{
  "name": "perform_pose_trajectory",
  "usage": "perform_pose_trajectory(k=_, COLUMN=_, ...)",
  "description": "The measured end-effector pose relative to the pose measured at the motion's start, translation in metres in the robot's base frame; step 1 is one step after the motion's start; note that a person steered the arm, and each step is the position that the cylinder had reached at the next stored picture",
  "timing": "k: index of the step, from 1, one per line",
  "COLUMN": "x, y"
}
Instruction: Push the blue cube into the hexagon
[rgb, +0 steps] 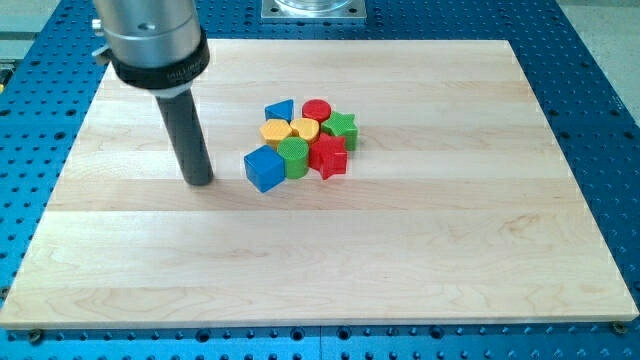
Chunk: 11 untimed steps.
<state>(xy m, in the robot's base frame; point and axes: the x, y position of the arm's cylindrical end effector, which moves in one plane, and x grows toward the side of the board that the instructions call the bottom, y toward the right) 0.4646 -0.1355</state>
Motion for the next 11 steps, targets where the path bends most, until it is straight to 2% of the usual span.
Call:
perform_pose_trajectory(k=3, x=0.003, y=0.061)
perform_pose_trajectory(k=5, x=0.013, y=0.064)
perform_pose_trajectory(k=6, x=0.057, y=0.084)
perform_pose_trajectory(k=7, x=0.032, y=0.096)
perform_pose_trajectory(k=10, x=0.004, y=0.098)
perform_pose_trajectory(k=11, x=0.04, y=0.104)
